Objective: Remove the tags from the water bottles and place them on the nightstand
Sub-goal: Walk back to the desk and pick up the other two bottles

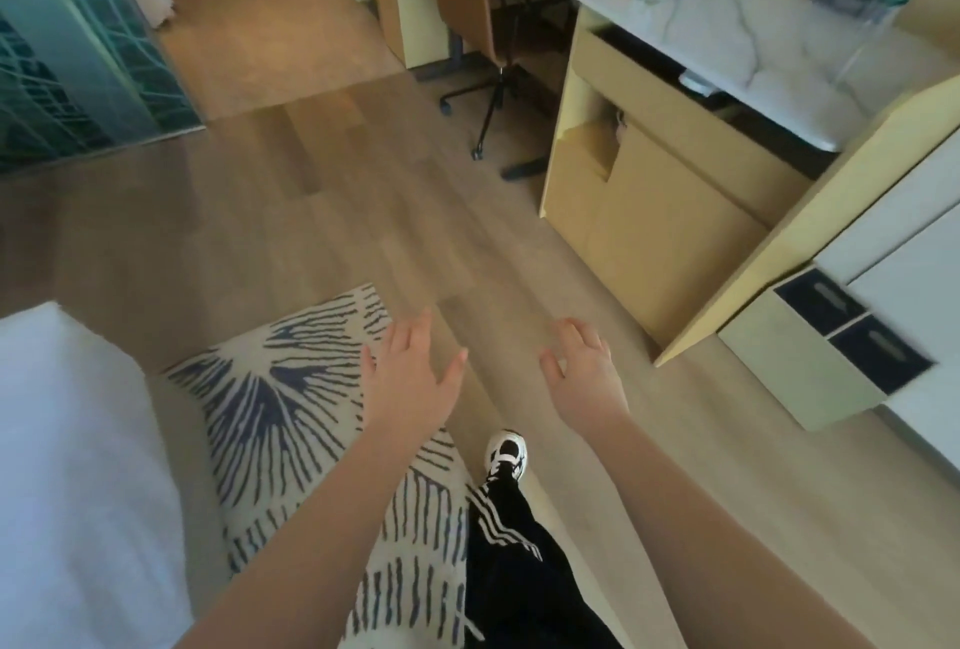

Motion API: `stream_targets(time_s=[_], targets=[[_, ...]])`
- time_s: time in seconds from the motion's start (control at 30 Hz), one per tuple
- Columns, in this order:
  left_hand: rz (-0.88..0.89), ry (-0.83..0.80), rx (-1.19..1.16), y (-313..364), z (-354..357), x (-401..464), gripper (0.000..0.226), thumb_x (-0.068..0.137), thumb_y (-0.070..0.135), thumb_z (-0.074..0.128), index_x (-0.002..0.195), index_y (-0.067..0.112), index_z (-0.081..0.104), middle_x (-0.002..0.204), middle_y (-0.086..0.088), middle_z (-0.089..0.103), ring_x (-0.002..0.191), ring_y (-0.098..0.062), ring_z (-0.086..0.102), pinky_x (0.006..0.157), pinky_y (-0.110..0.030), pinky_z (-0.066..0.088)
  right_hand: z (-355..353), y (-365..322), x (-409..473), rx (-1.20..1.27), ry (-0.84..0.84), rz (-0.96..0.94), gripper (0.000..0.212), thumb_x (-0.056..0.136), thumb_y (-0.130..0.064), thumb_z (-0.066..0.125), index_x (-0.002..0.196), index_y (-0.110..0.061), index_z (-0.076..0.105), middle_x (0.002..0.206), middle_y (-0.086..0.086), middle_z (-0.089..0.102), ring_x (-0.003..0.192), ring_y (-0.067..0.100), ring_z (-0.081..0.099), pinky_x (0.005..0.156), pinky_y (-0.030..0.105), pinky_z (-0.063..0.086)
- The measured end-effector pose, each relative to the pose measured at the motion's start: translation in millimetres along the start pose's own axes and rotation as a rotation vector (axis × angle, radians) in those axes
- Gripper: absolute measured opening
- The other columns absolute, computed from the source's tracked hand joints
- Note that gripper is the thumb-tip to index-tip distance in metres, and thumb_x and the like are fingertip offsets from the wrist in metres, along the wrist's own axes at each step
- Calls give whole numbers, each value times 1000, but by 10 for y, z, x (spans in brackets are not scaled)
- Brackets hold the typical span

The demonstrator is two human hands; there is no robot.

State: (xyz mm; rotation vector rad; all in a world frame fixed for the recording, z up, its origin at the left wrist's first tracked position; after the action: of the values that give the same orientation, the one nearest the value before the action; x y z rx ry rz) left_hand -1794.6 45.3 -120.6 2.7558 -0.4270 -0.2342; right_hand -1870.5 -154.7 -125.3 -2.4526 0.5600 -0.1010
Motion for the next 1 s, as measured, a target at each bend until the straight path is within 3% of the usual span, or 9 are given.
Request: stream_targets(time_s=[0.27, 0.53, 0.8, 1.0], targets=[[-43, 33, 1, 389, -205, 2503, 74, 94, 62, 31, 154, 21, 18, 159, -5, 26, 149, -21, 15, 118, -51, 8, -116, -66, 2585, -19, -61, -34, 44, 96, -33, 44, 136, -13, 45, 142, 6, 42, 127, 30, 40, 105, 41, 36], [-37, 90, -20, 732, -419, 4412, 74, 93, 62, 34, 153, 21, 21, 158, -4, 30, 148, -21, 17, 119, -52, 13, -310, -139, 4484, -12, -47, 0, 45, 97, -35, 44, 137, -16, 44, 143, 4, 42, 130, 23, 38, 109, 38, 34], [-14, 97, -62, 678, -425, 6502, 73, 93, 58, 40, 153, 20, 23, 157, -5, 31, 148, -21, 17, 118, -50, 10, -150, -193, 6528, -5, -5, 17, 44, 96, -32, 45, 137, -17, 44, 142, 3, 42, 130, 22, 38, 106, 33, 32], [29, 57, -87, 603, -660, 8527, 71, 94, 58, 39, 153, 21, 23, 157, -5, 32, 147, -20, 19, 119, -49, 10, -166, -515, 8527, -18, 28, 107, 46, 96, -34, 47, 140, -20, 42, 145, 2, 40, 135, 20, 35, 112, 35, 30]])
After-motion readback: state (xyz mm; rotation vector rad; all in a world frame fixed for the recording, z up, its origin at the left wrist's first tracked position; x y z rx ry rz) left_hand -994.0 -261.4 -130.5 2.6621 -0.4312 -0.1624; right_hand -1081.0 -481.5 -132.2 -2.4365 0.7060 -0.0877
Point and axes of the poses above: each hand's wrist, its own x-axis towards the middle knuckle, its own z-axis out of the palm, y = z × x, the point moved 10 cm from there along x, towards the middle knuckle
